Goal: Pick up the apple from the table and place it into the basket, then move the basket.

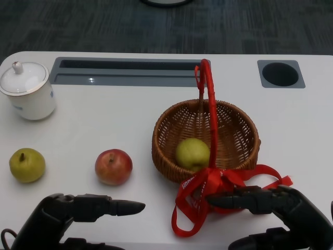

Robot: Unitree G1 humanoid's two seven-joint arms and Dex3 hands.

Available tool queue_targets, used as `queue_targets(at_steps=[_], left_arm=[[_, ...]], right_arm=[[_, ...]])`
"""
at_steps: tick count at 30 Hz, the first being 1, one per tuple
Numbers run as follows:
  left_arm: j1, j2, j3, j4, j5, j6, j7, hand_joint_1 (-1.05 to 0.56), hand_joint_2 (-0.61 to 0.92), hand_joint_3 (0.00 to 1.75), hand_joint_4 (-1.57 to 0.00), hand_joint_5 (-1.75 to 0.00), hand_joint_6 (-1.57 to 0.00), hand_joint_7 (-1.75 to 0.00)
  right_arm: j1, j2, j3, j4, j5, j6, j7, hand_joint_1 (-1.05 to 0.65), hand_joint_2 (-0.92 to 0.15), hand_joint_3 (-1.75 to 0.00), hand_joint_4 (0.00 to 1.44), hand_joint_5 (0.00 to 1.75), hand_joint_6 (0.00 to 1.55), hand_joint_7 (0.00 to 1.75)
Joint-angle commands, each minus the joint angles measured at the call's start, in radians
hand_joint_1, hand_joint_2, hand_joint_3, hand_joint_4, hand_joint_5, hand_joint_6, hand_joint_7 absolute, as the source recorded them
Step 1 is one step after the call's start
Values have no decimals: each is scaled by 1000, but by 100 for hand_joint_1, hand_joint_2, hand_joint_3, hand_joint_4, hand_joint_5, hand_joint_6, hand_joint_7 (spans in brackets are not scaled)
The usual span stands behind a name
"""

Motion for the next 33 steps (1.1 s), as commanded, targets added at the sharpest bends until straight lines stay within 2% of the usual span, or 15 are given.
queue_targets(at_steps=[1, 16, 21, 24, 28, 33], left_arm=[[1, 7, 9, 4, 3, -9, 11, -31, 78, 0, -102, 0, -96, 0], [-4, 8, 9, 6, 4, -13, 10, -31, 78, 0, -101, 0, -96, 0], [4, 3, 29, -14, 65, -42, 41, -33, 78, 0, -97, 0, -91, 0], [10, -4, 54, -39, 128, -71, 82, -38, 76, 0, -91, 0, -86, 0], [12, -6, 93, -72, 203, -67, 144, -44, 74, 0, -76, 0, -75, 0], [-34, 4, 153, -57, 346, -76, 228, -64, 76, 1, -54, 0, -53, 0]], right_arm=[[2, -19, -7, -13, 10, 8, -6, -40, -78, 0, 74, 0, 70, 0], [3, -18, -11, -12, 7, 4, -8, -41, -79, 0, 73, 0, 70, 0], [5, -20, -11, -15, 10, 8, -6, -41, -79, 0, 73, 0, 70, 0], [4, -20, -9, -15, 16, 8, -3, -41, -78, 0, 73, 0, 70, 0], [2, -18, -8, -13, 18, 12, -2, -40, -78, 0, 74, 0, 70, 0], [-4, -18, -10, -1, 12, 2, -3, -40, -79, 0, 74, 0, 70, 0]])
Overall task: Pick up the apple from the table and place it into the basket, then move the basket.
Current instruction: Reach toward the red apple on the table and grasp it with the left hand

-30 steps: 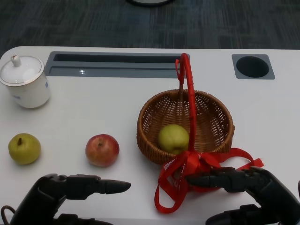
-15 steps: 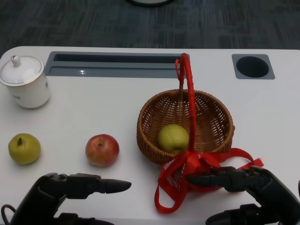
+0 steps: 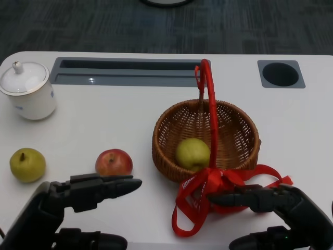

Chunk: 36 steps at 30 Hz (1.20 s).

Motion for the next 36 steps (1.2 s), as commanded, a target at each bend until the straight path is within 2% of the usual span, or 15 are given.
queue_targets(at_steps=[1, 5, 9, 18, 26, 36], left_arm=[[-34, 22, 45, 5, 94, 1, 62, -68, 77, 1, -47, 0, -47, 0], [-72, 49, 83, -3, 232, 42, 129, -79, 78, 1, -29, 0, -28, 0], [-93, 64, 100, -33, 380, 102, 212, -85, 74, 0, -22, -1, -20, 0], [-199, 105, 30, 81, 495, 170, 344, -81, 72, 0, -32, -4, -27, -2], [-344, 141, -70, 291, 544, 208, 426, -79, 71, 0, -33, -2, -29, -1], [-529, 145, -204, 601, 591, 207, 546, -76, 67, 0, -41, -3, -35, -2]], right_arm=[[-6, -17, -9, 6, 3, -8, -3, -41, -79, 0, 74, 0, 70, 0], [-9, -20, -9, 5, -2, -1, -4, -41, -79, 0, 74, 0, 70, 0], [-12, -19, -10, 2, -4, 0, -6, -40, -78, 0, 74, 0, 70, 0], [-11, -18, -10, 6, -2, -2, -6, -39, -77, 0, 76, 0, 71, 0], [-4, -20, -9, -5, -4, 1, -7, -41, -79, 0, 75, 0, 70, 0], [12, -27, -11, -23, -5, 1, -11, -41, -79, 0, 74, 0, 70, 0]])
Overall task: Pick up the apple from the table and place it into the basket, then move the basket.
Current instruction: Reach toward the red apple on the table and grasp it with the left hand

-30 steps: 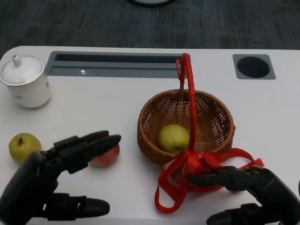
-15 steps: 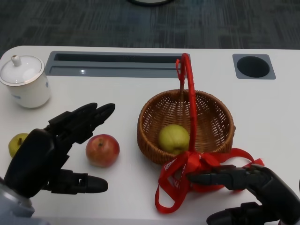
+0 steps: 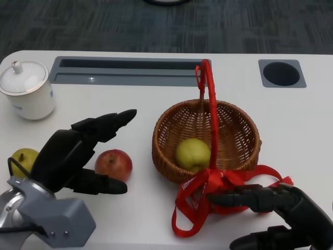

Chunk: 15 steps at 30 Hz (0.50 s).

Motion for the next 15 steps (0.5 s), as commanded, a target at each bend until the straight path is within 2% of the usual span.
queue_targets(at_steps=[1, 7, 15], left_arm=[[-69, 19, -42, 122, 21, -1, 60, -76, 67, 0, -42, -3, -36, -2], [-179, 10, -122, 342, 44, 22, 130, -75, 67, 0, -42, -2, -36, -1], [-258, 0, -220, 506, 75, 68, 212, -73, 65, 0, -43, -1, -37, -1]], right_arm=[[13, -20, -8, -20, 6, 2, -9, -41, -79, 0, 74, 0, 70, 0], [24, -21, -4, -36, 13, 11, -11, -40, -78, 0, 75, 0, 71, 0], [37, -27, -5, -56, 17, 18, -11, -39, -78, 0, 74, 0, 71, 0]])
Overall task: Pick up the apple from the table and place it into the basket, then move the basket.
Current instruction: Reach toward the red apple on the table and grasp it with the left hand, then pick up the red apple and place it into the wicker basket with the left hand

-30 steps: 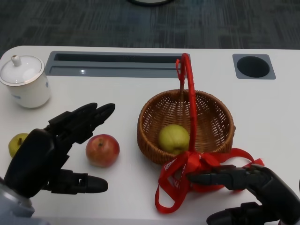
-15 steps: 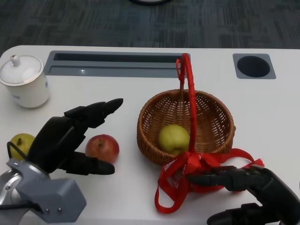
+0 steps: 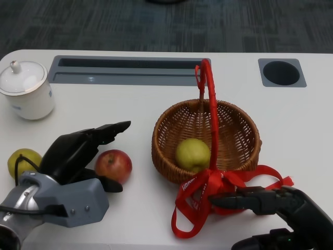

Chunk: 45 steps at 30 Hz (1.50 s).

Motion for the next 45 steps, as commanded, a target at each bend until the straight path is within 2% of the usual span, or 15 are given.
queue_targets(at_steps=[1, 9, 18, 21, 27, 31, 37, 45], left_arm=[[-35, 4, -34, 53, 13, 26, 40, -73, 65, 0, -43, -1, -37, -1], [-60, -20, -91, 124, 5, 62, 54, -73, 65, 0, -45, -1, -39, -1], [-70, -54, -91, 159, -36, 64, 30, -74, 68, 1, -49, -1, -42, -1], [-66, -65, -81, 160, -63, 63, 25, -65, 68, 0, -57, -4, -50, -3], [-72, -77, -76, 156, -77, 107, 84, -27, 72, 1, -95, -8, -86, -7], [-83, -76, -97, 154, -47, 171, 143, -10, 79, 1, -117, -7, -105, -6], [-91, -59, -138, 149, -14, 204, 175, -8, 84, 1, -122, -5, -109, -3], [-44, -19, -123, 75, -43, 109, 222, -7, 82, 0, -121, -2, -109, -1]], right_arm=[[11, -18, -6, -16, 13, 1, -5, -39, -78, 0, 74, 0, 71, 0], [24, -23, -7, -40, 18, 12, -5, -39, -78, 0, 75, 0, 72, 0], [35, -22, -6, -51, 21, 24, -5, -38, -78, 0, 74, 0, 72, 0], [37, -23, -8, -52, 20, 24, -6, -38, -78, 0, 74, 0, 72, 0], [36, -22, -9, -50, 21, 24, -5, -39, -79, 0, 74, 0, 72, 0], [34, -21, -10, -48, 22, 25, -6, -40, -80, 0, 74, 0, 72, 0], [40, -24, -11, -58, 22, 33, -6, -40, -81, 0, 75, 0, 72, 0], [45, -26, -11, -66, 25, 37, -6, -41, -82, -1, 75, 0, 72, 0]])
